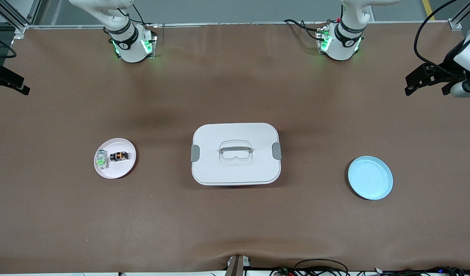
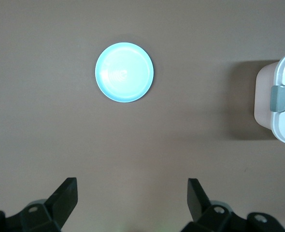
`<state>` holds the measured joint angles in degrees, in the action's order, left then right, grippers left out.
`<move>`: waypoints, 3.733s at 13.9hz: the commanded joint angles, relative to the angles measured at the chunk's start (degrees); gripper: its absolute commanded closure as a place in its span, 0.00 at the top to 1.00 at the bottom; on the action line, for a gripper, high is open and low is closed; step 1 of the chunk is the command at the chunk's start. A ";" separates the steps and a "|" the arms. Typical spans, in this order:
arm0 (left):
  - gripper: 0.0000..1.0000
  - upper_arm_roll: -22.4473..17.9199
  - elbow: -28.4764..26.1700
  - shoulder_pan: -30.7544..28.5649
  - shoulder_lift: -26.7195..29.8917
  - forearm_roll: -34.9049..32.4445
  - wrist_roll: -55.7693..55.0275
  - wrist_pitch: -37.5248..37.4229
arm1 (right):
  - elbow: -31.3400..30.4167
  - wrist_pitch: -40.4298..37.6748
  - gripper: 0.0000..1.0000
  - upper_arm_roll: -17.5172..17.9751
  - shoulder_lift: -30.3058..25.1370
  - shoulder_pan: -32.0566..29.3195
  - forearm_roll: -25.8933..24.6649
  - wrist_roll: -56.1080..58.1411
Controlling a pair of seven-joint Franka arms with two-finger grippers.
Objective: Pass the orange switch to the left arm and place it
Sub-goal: 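Move both grippers out from rest toward the two plates, then lower the right gripper over the orange switch while the left gripper hovers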
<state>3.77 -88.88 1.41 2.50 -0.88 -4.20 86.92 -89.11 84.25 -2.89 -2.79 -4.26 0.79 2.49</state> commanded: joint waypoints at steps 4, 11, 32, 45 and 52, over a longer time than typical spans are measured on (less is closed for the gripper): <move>1.00 0.10 1.60 -0.18 -0.65 -0.17 0.77 -1.05 | 0.34 -0.49 1.00 -0.27 -0.46 -0.04 -0.61 -1.18; 1.00 0.18 4.15 -0.09 -3.81 -0.61 0.42 -1.48 | 0.77 -0.31 1.00 -0.10 -0.20 -0.84 -0.61 -1.00; 1.00 4.40 1.60 0.35 -4.07 0.36 -6.60 1.06 | -3.43 4.43 1.00 0.08 2.26 -0.75 0.35 -0.82; 1.00 4.49 1.87 2.10 -13.39 0.71 -9.86 11.17 | -22.14 21.90 1.00 0.17 2.18 3.29 2.81 -0.21; 1.00 4.67 1.95 2.19 -16.20 13.89 -22.86 13.44 | -32.35 35.54 1.00 0.17 2.88 5.93 2.81 -0.30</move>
<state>8.28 -87.48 3.40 -12.84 11.32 -24.67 98.80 -119.31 117.50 -2.57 0.62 0.99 2.98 2.35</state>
